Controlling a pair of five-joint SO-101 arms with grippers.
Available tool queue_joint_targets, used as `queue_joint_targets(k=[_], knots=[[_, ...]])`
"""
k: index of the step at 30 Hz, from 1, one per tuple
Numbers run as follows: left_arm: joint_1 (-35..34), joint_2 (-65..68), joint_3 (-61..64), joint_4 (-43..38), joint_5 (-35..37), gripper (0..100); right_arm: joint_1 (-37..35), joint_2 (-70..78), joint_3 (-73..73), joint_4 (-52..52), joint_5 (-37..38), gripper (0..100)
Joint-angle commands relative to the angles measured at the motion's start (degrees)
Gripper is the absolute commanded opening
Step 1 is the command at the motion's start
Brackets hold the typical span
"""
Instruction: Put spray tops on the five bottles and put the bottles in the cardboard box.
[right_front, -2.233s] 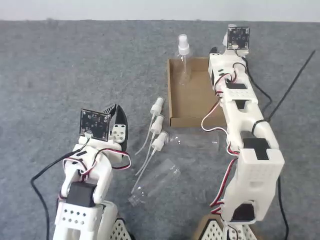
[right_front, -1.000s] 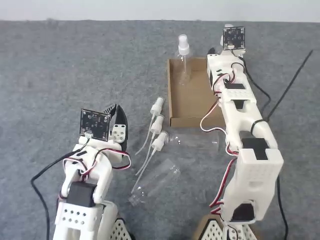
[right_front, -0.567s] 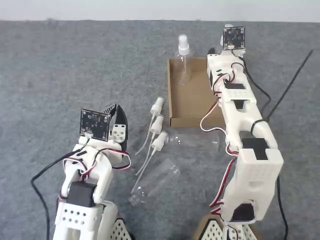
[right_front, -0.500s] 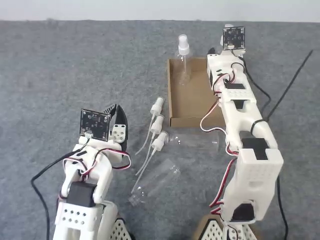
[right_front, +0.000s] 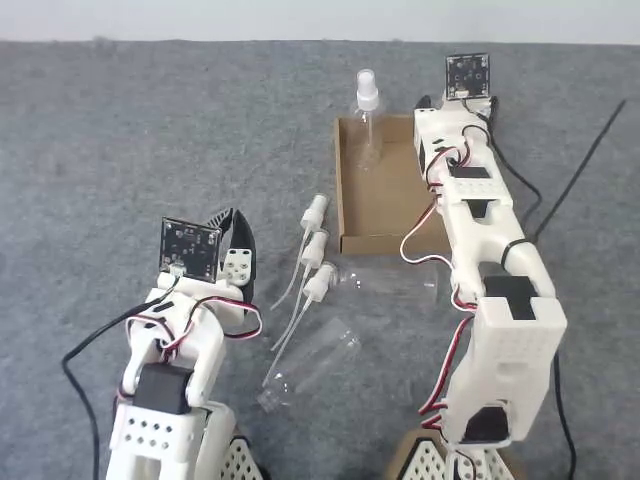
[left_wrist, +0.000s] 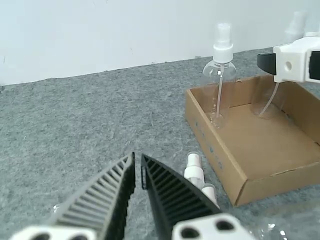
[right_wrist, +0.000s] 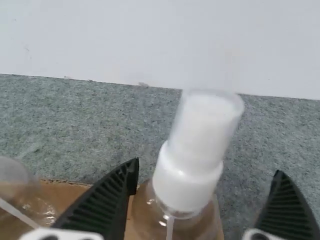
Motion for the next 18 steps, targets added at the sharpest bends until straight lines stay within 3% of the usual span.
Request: queue_joint_targets(k=[1, 8, 18], knots=[[0.00, -0.70, -0.66, -1.76, -0.09, 1, -0.57, -5.58, -2.37, 2.59, 1.14, 33.9], [0.00, -0.70, -0.66, -1.76, -0.09, 1, -0.57, -15.34, -4.04, 11.56, 1.14, 33.9], [-0.09, -0.70, -0.66, -1.76, -0.09, 1, -0.48, -32.57, -4.48, 37.76, 1.14, 33.9]])
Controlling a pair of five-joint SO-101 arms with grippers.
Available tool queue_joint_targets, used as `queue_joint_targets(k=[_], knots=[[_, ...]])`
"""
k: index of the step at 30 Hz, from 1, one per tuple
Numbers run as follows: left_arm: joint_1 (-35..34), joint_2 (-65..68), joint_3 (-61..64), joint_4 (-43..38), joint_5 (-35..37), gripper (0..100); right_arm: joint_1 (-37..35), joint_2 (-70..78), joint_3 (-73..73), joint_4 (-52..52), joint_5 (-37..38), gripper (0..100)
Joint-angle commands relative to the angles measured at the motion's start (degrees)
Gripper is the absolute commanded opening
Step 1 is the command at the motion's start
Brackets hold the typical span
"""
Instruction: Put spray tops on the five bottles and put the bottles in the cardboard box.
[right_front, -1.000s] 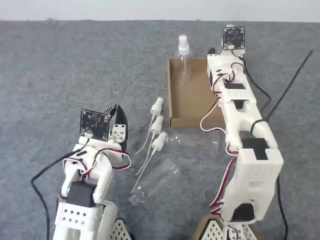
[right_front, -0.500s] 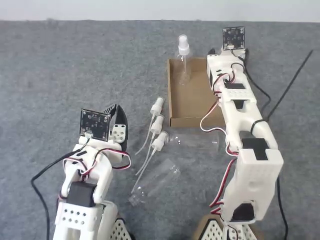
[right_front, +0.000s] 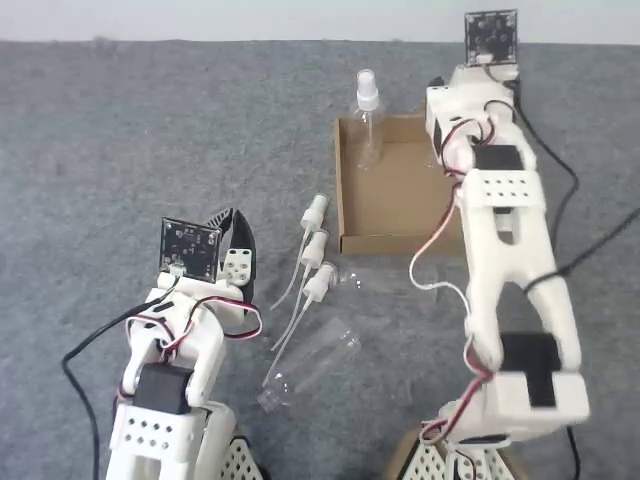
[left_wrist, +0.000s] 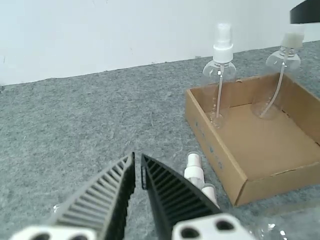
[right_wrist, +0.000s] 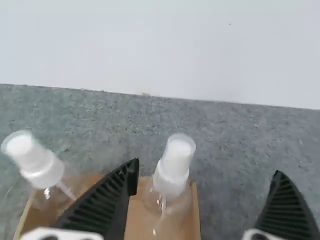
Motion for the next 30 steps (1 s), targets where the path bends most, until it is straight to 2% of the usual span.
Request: queue_joint_targets(k=[1, 8, 13, 16, 22, 26, 30], knots=[[-0.09, -0.79, -0.66, -1.76, -0.09, 1, -0.48, -10.86, -4.04, 13.41, 1.14, 33.9], [-0.18, -0.88, -0.66, -1.76, -0.09, 1, -0.31, -17.36, -3.96, 30.90, 2.81, 33.9], [-0.18, -0.97, -0.66, -1.76, -0.09, 1, -2.59, -22.55, -3.96, 47.34, 17.67, 34.0], [-0.18, -0.97, -0.66, -1.76, -0.09, 1, -7.60, -25.27, -1.14, 54.29, 25.41, 33.6], [-0.26, -0.79, -1.98, -1.32, -0.44, 1, -18.77, -32.66, 15.74, 55.87, 32.26, 28.1], [-3.08, -0.62, -7.60, 6.42, -0.53, 1, -22.64, -39.08, 27.43, 54.46, 34.81, 29.3], [-8.79, -0.62, -11.74, 13.19, -3.08, 1, -22.90, -41.71, 34.02, 51.21, 35.25, 30.4]])
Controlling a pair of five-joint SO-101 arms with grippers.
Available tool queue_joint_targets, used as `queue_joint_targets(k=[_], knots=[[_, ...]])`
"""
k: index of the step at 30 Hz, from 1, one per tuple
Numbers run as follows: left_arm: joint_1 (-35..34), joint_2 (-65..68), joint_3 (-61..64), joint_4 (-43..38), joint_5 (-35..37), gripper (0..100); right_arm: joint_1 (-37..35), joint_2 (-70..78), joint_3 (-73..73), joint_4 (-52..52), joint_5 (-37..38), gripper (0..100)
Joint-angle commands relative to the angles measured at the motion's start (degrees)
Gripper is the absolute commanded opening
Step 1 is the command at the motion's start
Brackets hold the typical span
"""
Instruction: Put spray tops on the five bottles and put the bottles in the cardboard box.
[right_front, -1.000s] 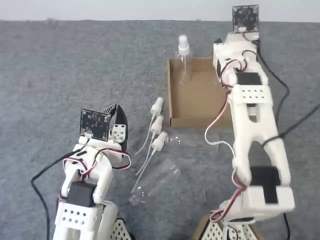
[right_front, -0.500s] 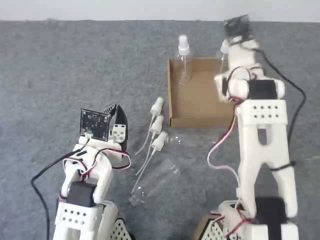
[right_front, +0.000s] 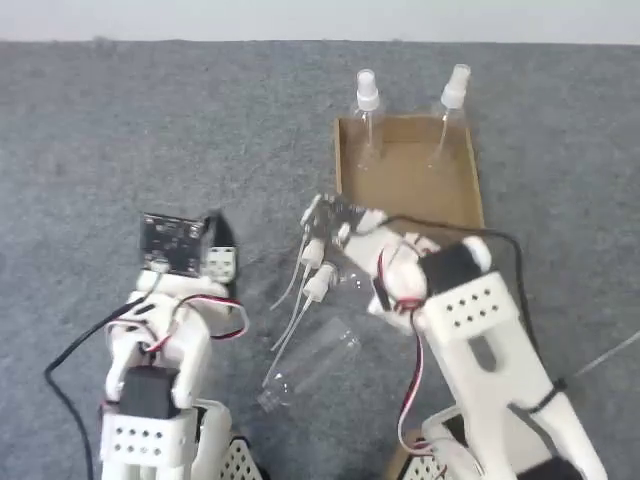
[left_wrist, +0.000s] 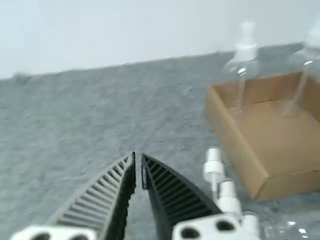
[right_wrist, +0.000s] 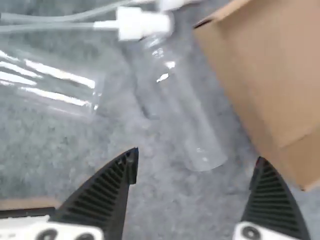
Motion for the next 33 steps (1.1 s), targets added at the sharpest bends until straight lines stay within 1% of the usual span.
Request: queue_joint_targets(k=[1, 6, 10, 15, 23, 26, 30, 33], knots=[[-5.01, -0.62, -6.46, 6.51, -2.11, 1, -0.66, -4.26, 4.84, -3.38, 2.37, 30.4], [-5.71, -0.53, -5.05, 8.35, -2.11, 1, -0.48, -2.68, 9.41, -8.13, 3.87, 30.6], [-5.71, -0.53, -4.09, 8.35, -2.11, 1, -0.40, -1.01, 10.02, -9.19, 3.87, 31.8], [-5.71, -0.53, -3.74, 8.53, -2.02, 1, -0.31, 3.30, 10.11, -13.23, 3.87, 31.8], [-5.71, -0.62, -1.80, 8.18, -2.02, 1, -0.31, 11.38, 10.11, -18.59, 3.34, 31.4], [-5.89, -0.62, -0.48, 6.24, -2.11, 1, -0.31, 13.14, 10.11, -19.91, 1.76, 31.1], [-6.07, -0.62, 0.48, 5.19, -2.20, 1, -0.31, 14.90, 10.11, -21.76, -1.67, 22.4], [-6.07, -0.62, 0.57, 5.19, -2.20, 1, -0.22, 15.34, 10.11, -22.46, -1.85, 17.3]])
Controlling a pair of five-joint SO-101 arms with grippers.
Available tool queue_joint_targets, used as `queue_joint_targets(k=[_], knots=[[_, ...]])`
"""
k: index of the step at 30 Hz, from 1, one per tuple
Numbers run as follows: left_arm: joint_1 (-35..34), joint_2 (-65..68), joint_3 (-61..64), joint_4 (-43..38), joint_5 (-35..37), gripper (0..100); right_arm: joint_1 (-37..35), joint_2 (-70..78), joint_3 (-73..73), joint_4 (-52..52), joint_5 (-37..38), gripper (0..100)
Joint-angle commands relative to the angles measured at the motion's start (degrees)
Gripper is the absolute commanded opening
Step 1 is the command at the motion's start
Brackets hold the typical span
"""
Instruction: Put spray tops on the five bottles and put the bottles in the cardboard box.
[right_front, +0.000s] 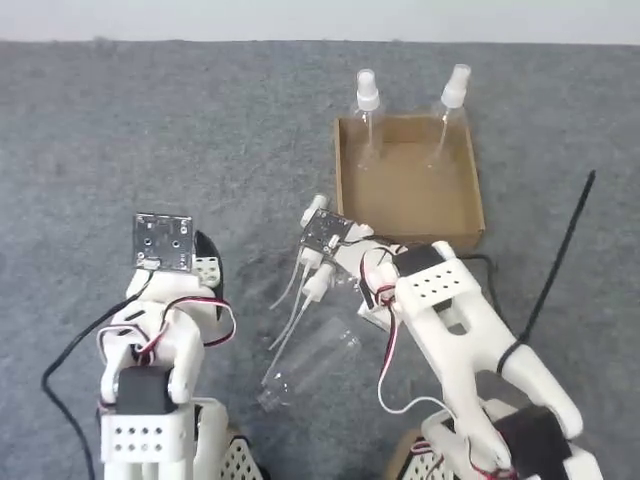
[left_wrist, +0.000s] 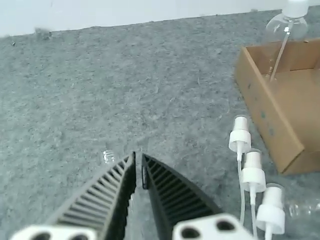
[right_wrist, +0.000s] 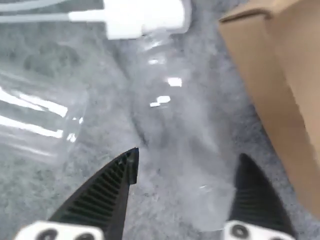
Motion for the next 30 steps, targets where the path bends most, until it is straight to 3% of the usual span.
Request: queue_joint_targets(k=[1, 7, 11, 24, 30], knots=[[-0.09, -0.62, -0.22, -1.93, -0.53, 1, 0.04, 0.04, -0.26, -1.45, -1.32, 16.3], [-0.18, -0.62, -0.04, -1.67, -0.53, 1, 1.27, -0.48, -0.35, -1.01, -1.58, 12.9], [-0.18, -0.97, 1.27, -2.02, -0.62, 1, 6.64, -0.57, -1.32, -0.92, -4.40, 11.0], [-0.18, -0.97, 1.45, -1.76, -0.53, 1, 11.82, -0.57, -1.23, 5.32, 3.08, 11.7], [-0.09, -0.97, 1.45, -1.76, -0.62, 1, 20.44, -0.57, -1.23, 5.67, 4.31, 11.7]])
